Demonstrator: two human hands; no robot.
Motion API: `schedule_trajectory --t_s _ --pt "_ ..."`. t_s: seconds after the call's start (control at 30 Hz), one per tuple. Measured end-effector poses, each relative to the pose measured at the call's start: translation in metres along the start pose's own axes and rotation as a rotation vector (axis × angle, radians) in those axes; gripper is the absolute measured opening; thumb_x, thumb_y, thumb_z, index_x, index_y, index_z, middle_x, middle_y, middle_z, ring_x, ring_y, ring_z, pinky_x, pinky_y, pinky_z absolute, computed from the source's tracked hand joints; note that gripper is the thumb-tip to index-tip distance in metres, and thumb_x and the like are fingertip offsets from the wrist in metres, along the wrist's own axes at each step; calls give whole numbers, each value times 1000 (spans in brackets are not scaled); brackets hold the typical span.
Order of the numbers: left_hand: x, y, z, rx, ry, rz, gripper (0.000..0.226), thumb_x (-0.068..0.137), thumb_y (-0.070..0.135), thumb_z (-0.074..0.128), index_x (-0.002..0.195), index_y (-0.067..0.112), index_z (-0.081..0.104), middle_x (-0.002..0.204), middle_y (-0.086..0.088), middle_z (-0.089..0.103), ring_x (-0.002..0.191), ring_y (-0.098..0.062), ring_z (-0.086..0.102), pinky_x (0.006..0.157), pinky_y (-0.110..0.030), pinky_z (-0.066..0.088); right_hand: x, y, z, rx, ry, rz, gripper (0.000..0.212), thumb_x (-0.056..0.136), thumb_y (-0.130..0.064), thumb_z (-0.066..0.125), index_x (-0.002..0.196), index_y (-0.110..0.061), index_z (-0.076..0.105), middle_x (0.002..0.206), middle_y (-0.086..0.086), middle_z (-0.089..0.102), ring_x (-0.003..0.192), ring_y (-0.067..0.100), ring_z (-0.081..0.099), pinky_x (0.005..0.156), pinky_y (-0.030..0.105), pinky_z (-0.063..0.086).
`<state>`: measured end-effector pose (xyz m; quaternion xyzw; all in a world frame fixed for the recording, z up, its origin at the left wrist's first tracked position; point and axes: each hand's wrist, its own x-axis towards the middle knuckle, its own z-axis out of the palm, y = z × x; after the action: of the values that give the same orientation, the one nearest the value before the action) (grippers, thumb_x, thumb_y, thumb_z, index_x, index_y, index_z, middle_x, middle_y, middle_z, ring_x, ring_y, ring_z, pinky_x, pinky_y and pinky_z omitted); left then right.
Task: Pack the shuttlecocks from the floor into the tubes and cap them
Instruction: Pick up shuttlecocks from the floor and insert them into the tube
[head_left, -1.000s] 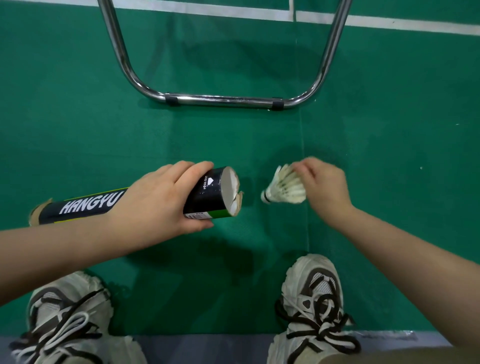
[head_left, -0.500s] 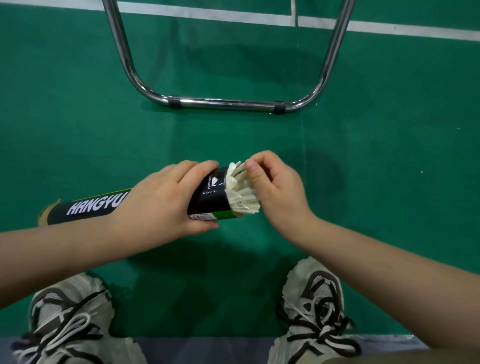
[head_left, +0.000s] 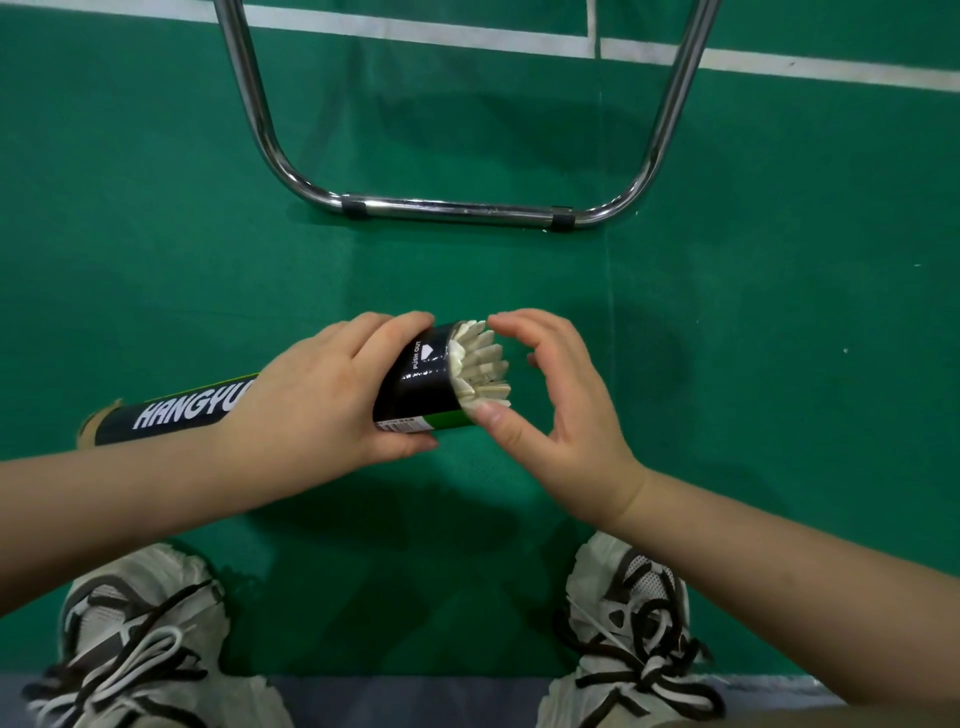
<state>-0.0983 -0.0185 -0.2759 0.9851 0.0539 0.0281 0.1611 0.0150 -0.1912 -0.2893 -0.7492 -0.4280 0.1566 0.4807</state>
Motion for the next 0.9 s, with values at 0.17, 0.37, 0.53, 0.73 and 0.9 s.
schedule_trajectory --t_s 0.17,0.37,0.53,0.73,0.9 --pt "-2 -2 0 -9 -25 -12 82 61 62 53 126 15 38 105 -11 62 84 -32 64 68 -38 53 -5 -3 1 -39 -148 -148 31 80 -37 53 103 -18 57 97 -1 62 93 16 54 84 42 44" --pt "-11 2 8 29 -139 49 83 62 64 50 125 12 38 104 -12 62 82 -31 64 69 -36 54 4 -10 4 -116 -540 -77 43 70 -42 45 80 -3 61 75 3 60 70 18 50 68 37 46" --pt "-17 1 10 49 -198 84 85 63 66 48 125 10 39 104 -13 63 83 -31 64 71 -37 55 5 -15 10 -195 -726 -65 40 69 -34 54 93 -3 61 97 14 63 87 27 55 75 25 39" --pt "-7 10 2 30 -138 81 85 63 65 48 126 10 38 105 -13 62 84 -31 64 71 -37 55 7 -19 12 -196 -685 -3 41 73 -31 60 108 -9 55 102 9 62 90 26 57 80 36 50" --pt "1 11 -15 -28 -31 21 78 64 56 50 126 10 37 104 -14 62 82 -32 64 67 -33 52 22 -27 0 -153 -404 -216 30 77 -33 54 85 -6 62 82 8 66 76 11 50 68 21 39"
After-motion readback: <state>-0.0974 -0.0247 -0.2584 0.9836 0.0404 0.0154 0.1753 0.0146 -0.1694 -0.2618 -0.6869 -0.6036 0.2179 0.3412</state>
